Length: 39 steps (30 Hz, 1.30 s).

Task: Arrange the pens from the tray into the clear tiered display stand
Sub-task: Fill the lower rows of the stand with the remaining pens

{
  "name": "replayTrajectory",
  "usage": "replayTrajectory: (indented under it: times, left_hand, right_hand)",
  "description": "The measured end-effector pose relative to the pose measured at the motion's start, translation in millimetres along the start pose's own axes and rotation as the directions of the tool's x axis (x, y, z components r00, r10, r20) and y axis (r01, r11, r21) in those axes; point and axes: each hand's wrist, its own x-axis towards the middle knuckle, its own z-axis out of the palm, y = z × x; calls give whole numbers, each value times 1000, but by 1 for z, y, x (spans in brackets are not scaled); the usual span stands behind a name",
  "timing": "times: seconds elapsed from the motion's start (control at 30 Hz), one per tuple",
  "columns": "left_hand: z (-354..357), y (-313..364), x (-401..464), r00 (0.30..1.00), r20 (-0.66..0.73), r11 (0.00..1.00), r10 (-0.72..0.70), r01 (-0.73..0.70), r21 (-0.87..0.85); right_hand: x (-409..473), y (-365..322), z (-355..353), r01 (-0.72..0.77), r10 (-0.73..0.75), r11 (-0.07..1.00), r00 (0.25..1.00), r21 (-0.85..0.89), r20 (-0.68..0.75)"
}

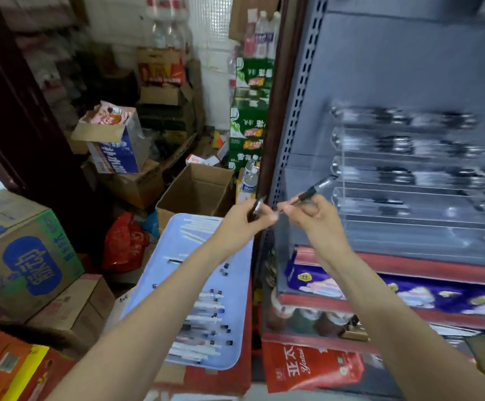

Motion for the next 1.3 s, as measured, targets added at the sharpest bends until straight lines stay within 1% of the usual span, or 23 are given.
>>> replayTrajectory:
  times: [0.07, 0.17, 0.23, 0.3, 0.37, 0.43, 0.47, 0.53, 0.6, 0.67, 0.73, 0.8, 0.87, 0.97, 1.07, 1.13, 1.17, 1.2, 1.23, 1.27, 1.3]
  left_hand:
    - [25, 15, 8, 997, 42, 997, 59, -60, 42]
    - [56, 33, 22, 995, 24, 993, 94, -96, 71]
    - [75, 39, 31, 996, 0, 986, 85, -84, 141]
    - [92, 42, 40, 998, -5, 976, 69, -67, 206]
    - [109, 48, 48, 997, -26, 968, 75, -66, 243]
    - [126, 57, 54, 990, -93, 952, 105, -73, 296]
    - [134, 62, 57, 981, -144, 937, 133, -77, 341]
    - [146, 70, 62, 958, -233, 919, 164, -63, 390]
    - [154, 76, 65, 956, -268, 933, 123, -19, 361]
    - [157, 79, 67, 964, -253, 940, 88, 4, 341]
    - [158, 79, 69, 971, -206, 919, 123, -33, 393]
    - [159, 79, 70, 980, -146, 899, 138, -63, 434]
    - [161, 80, 69, 985, -101, 901, 141, -85, 425]
    - [163, 80, 68, 978, -104, 912, 182, -128, 389]
    - [163, 79, 69, 973, -155, 921, 172, -103, 375]
    - [164, 79, 73, 978, -146, 920, 152, -86, 381]
    - [165, 80, 74, 979, -134, 912, 155, -90, 400]
    - [166, 81, 75, 980, -120, 897, 159, -93, 433]
    - [168, 82, 76, 981, -104, 879, 166, -100, 467]
    - [170, 84, 77, 981, -91, 863, 171, -104, 493]
    - [172, 86, 79, 982, -79, 852, 174, -110, 512]
  right_hand:
    - [2, -8, -29, 42, -42, 999, 999, 31, 3]
    - [7, -14, -78, 50, -49, 999, 998, -16, 31]
    - [14, -16, -114, 46, -46, 999, 999, 20, -29]
    - [21, -18, -151, 85, -77, 992, 993, 92, -84]
    - [27, -18, -182, 94, -87, 990, 994, 101, -70]
    - [32, -18, -207, 89, -87, 994, 996, 62, -23]
    - [35, -17, -217, 92, -91, 995, 996, 41, -21]
    - [45, -14, -233, 108, -109, 994, 992, -21, -69]
    - [56, -8, -244, 113, -129, 983, 986, -148, -102]
    - [65, -2, -250, 129, -156, 926, 987, -355, -48]
    - [71, 1, -250, 177, -180, 817, 982, -549, 50]
    - [78, 2, -248, 236, -206, 708, 970, -666, 125]
    - [83, 3, -245, 262, -207, 633, 964, -729, 167]
    - [88, 3, -243, 270, -174, 536, 962, -800, 208]
    - [93, 3, -244, 281, -127, 428, 960, -859, 250]
    - [96, 3, -243, 305, -101, 375, 952, -876, 288]
    - [96, 3, -243, 322, -118, 364, 947, -874, 300]
    - [95, 2, -242, 341, -162, 386, 940, -857, 300]
    - [91, 0, -242, 355, -216, 463, 934, -812, 285]
    - [85, -4, -241, 359, -251, 579, 933, -731, 260]
    - [79, -9, -241, 348, -249, 699, 937, -625, 243]
